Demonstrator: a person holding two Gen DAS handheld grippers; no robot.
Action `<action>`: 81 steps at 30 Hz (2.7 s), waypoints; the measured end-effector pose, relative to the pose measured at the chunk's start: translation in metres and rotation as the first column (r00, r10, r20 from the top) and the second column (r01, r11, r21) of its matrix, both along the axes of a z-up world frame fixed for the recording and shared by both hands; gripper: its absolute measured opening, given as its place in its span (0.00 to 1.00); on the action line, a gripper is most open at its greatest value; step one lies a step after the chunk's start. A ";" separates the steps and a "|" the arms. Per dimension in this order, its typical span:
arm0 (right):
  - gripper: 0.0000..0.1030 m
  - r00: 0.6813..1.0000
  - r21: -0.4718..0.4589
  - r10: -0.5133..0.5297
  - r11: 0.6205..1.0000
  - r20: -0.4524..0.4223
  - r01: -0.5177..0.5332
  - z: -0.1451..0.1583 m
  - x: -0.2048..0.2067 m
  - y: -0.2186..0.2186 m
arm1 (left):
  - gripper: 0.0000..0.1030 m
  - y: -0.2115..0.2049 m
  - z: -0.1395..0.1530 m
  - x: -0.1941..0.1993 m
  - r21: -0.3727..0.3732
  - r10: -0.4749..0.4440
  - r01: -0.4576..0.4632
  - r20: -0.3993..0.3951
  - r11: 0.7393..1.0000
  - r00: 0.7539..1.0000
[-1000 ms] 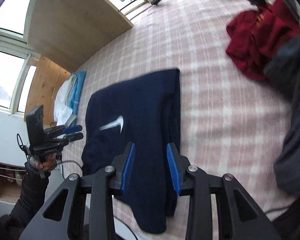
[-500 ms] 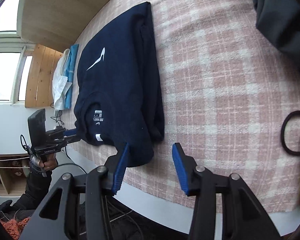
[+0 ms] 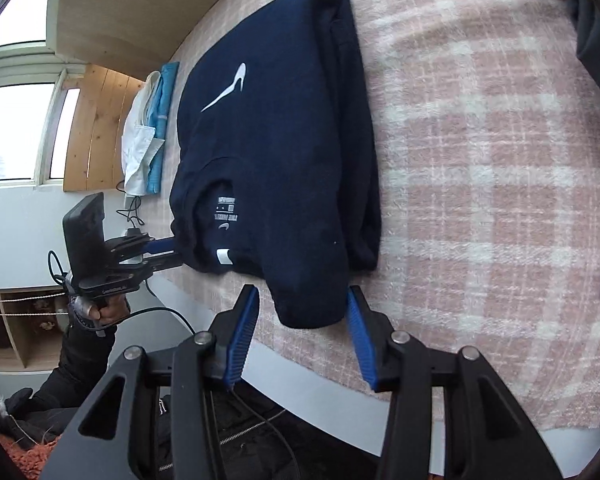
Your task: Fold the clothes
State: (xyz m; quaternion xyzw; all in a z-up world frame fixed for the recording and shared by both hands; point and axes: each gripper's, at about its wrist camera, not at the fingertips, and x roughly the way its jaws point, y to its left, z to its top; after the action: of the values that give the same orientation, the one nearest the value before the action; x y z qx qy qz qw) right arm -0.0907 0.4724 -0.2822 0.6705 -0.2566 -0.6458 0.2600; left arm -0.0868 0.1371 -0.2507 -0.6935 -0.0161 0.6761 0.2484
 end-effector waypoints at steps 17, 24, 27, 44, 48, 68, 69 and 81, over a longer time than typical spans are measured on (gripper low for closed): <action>0.08 1.000 -0.166 0.017 0.986 0.015 -0.014 0.025 -0.023 -0.016 | 0.07 -0.025 0.035 0.003 0.091 0.048 -0.046 -0.019 0.995 0.999; 0.08 0.996 -0.151 0.023 0.988 0.081 -0.011 0.002 -0.017 -0.018 | 0.09 -0.029 0.032 0.002 0.073 0.051 -0.050 -0.013 0.996 0.999; 0.13 0.994 -0.101 0.054 0.994 0.090 -0.045 0.001 -0.014 -0.016 | 0.17 -0.031 0.031 -0.004 0.014 0.024 -0.024 -0.011 1.000 1.000; 0.42 0.973 0.125 0.002 0.992 -0.231 0.028 0.022 -0.160 -0.010 | 0.31 -0.033 0.007 -0.164 -0.032 0.114 -0.119 -0.123 0.992 0.986; 0.42 0.974 0.149 0.036 0.989 -0.224 -0.002 0.013 -0.172 -0.015 | 0.30 -0.028 -0.002 -0.171 -0.028 0.104 -0.108 -0.118 0.994 0.988; 0.03 0.979 -0.081 -0.058 0.996 -0.196 0.043 0.022 -0.164 0.022 | 0.06 -0.040 0.042 -0.152 0.069 0.118 -0.106 -0.203 0.992 0.972; 0.03 0.974 -0.112 -0.074 0.992 -0.212 0.051 0.032 -0.164 0.026 | 0.06 -0.044 0.050 -0.153 0.095 0.128 -0.110 -0.212 0.989 0.969; 0.10 0.979 -0.047 -0.085 0.996 -0.185 0.078 0.020 -0.177 0.053 | 0.07 -0.049 0.010 -0.178 0.112 0.156 -0.141 -0.137 0.984 0.978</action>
State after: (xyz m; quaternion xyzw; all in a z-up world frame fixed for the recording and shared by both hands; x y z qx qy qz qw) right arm -0.2681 0.5251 -0.2622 0.5906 -0.2711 -0.7107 0.2694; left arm -0.2651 0.0881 -0.2404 -0.6256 -0.0842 0.7398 0.2329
